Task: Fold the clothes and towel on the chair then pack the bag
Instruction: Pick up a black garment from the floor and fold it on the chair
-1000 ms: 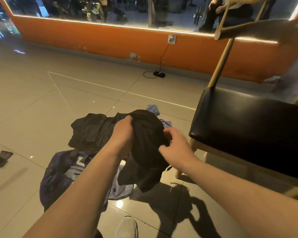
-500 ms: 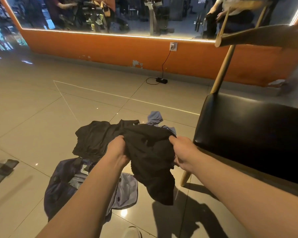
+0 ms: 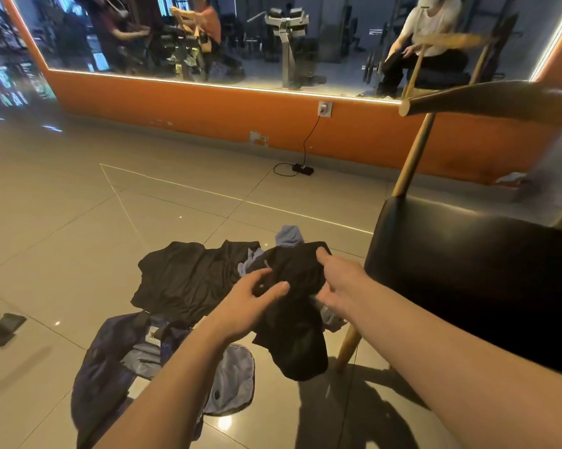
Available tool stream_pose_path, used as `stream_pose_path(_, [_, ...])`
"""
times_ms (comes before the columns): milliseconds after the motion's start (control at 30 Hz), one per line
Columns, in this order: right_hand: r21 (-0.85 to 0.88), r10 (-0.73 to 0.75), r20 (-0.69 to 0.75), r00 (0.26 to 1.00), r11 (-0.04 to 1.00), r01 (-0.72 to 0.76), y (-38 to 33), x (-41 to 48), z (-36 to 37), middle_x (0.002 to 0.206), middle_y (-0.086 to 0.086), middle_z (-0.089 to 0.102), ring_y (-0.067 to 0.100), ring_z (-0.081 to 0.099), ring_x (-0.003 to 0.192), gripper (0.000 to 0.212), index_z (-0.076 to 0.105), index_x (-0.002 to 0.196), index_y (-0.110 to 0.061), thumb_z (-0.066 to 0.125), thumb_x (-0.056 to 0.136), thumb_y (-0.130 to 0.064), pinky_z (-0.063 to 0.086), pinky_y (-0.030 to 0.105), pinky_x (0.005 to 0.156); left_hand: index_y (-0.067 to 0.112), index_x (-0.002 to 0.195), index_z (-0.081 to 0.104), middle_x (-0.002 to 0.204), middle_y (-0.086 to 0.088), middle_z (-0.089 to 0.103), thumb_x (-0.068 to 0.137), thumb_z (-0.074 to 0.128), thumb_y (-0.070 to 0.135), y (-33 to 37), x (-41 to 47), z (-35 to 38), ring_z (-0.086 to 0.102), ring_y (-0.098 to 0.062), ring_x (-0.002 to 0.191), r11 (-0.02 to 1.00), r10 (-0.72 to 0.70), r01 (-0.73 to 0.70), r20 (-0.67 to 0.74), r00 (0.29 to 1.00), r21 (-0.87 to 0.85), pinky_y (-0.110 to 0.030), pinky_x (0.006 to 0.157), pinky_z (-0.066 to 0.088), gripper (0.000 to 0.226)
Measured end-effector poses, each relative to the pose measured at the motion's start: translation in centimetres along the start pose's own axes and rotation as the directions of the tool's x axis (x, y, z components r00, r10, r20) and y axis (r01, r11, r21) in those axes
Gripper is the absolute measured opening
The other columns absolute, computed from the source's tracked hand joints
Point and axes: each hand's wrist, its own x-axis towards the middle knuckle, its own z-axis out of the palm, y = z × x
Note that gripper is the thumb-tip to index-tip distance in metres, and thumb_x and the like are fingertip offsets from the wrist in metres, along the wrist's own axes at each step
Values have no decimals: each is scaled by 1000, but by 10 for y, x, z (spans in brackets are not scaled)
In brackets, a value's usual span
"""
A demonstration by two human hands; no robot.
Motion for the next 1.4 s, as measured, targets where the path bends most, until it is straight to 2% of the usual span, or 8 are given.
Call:
stream_pose_path(200, [-66,-47,-20,999,997,46,-11,0,-5,129,8,61,29,58,121,42,50,138,-8,60,101,-26,49,44,103,29,91,51,87,9,58,105,54,29,-12,7,1,60,-15,81,947,89,-37,-150,985,319,-21,65,42,14])
stream_pose_path(400, [-366,-252,-66,965,906,212,-13,5,-19,114,1,61,22,55,109,32,56,132,-12,54,104,-29,49,41,101,14,96,49,91,-7,51,109,35,20,-2,15,-10,50,-16,77,974,-156,79,-378,912,-211,-28,64,42,20])
stream_pose_path(567, [-166,-169,146,975,967,193,4,1,-21,123,-6,61,20,53,124,34,53,134,-16,59,101,-26,43,35,100,5,104,61,102,-15,64,105,47,18,4,24,-5,62,-31,95,657,-465,138,-255,848,-741,-44,90,53,19])
stream_pose_path(733, [-568,-85,207,975,801,190,38,4,-27,113,-9,59,12,59,94,59,45,139,-20,75,89,-16,58,41,89,-4,120,60,114,-20,72,102,45,4,9,23,1,70,-34,105,257,-520,111,-41,853,-960,-46,97,56,25])
stream_pose_path(900, [-465,-47,71,996,882,75,43,9,-27,109,7,72,37,66,109,23,64,118,-15,67,96,-20,50,61,100,3,112,64,107,-15,70,106,50,18,6,19,-5,67,-27,92,519,-509,161,-152,848,-840,-39,78,54,21])
stream_pose_path(1100, [-85,-57,49,997,995,61,28,15,-15,129,7,65,30,60,121,42,55,139,-18,65,98,-19,46,49,109,14,147,45,147,-17,51,97,55,62,5,11,6,57,-32,128,900,-288,189,-210,934,-392,-57,113,42,70])
stream_pose_path(1233, [19,-118,37,992,993,117,25,10,-2,139,9,59,33,55,129,52,48,146,-18,66,98,-19,43,49,112,11,142,53,137,-24,58,79,39,94,2,14,10,62,-41,116,848,-420,381,-29,907,-368,-50,91,57,105])
stream_pose_path(1400, [-9,-159,76,984,987,160,24,3,5,124,8,67,30,62,116,37,57,135,-16,64,99,-19,51,43,102,9,120,68,105,-14,74,99,39,72,0,10,13,74,-31,92,653,-393,388,147,908,-651,-43,72,62,72])
